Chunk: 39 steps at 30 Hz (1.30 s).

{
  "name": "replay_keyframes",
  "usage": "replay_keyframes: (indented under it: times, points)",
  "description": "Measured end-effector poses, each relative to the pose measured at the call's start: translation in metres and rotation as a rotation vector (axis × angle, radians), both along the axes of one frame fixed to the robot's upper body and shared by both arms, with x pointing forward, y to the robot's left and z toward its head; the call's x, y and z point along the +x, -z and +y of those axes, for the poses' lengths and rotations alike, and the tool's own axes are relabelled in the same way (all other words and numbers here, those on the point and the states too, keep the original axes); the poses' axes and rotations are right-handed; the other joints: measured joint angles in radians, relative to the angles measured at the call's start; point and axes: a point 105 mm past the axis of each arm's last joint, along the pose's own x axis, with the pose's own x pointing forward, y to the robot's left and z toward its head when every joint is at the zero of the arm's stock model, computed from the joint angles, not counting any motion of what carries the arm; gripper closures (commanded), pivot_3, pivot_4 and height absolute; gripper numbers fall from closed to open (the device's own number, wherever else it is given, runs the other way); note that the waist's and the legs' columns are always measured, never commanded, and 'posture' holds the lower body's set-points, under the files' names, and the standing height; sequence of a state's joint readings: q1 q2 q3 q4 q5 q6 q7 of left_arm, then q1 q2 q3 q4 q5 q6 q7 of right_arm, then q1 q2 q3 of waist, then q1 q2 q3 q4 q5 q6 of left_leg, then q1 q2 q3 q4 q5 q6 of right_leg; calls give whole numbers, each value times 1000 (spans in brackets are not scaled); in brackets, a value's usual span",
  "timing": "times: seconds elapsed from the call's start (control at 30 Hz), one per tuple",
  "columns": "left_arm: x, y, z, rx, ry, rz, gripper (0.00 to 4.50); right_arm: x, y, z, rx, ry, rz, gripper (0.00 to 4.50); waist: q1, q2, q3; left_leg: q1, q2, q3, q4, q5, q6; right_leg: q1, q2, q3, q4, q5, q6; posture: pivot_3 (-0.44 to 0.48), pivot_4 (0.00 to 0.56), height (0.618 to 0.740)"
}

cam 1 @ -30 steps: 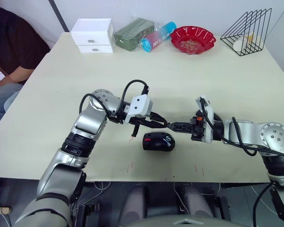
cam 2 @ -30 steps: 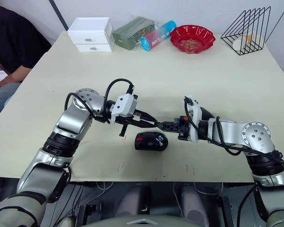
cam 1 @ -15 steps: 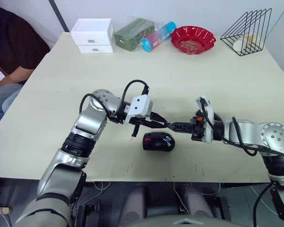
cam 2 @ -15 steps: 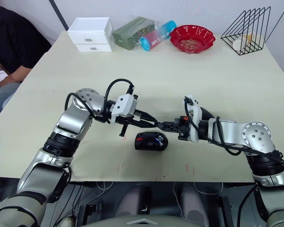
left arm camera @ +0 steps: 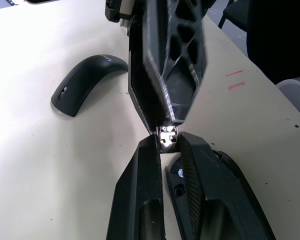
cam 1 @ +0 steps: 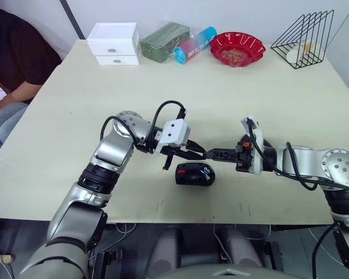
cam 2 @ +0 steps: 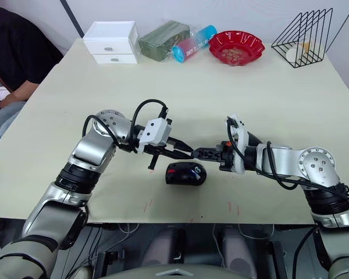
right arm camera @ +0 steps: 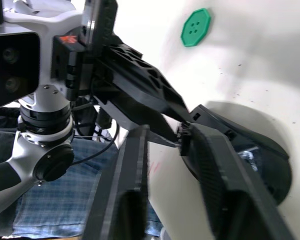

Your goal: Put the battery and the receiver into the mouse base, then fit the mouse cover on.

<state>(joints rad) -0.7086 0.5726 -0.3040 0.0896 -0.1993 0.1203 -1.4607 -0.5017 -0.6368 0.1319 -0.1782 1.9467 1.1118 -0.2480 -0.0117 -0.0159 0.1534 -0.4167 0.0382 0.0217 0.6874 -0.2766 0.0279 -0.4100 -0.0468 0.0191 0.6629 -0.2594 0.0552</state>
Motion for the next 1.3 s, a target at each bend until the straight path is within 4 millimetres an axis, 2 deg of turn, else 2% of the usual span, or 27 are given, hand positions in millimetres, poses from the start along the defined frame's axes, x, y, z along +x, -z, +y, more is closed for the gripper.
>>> replay_keyframes:
  times: [1.3]
  points:
    - [3,3,1,-9,0,-7,4450,-2,5,3,-14,-13,20,3214,0,0,0,0,0,0,0,0,0,0,0,0,0,0,0,0,150,740]
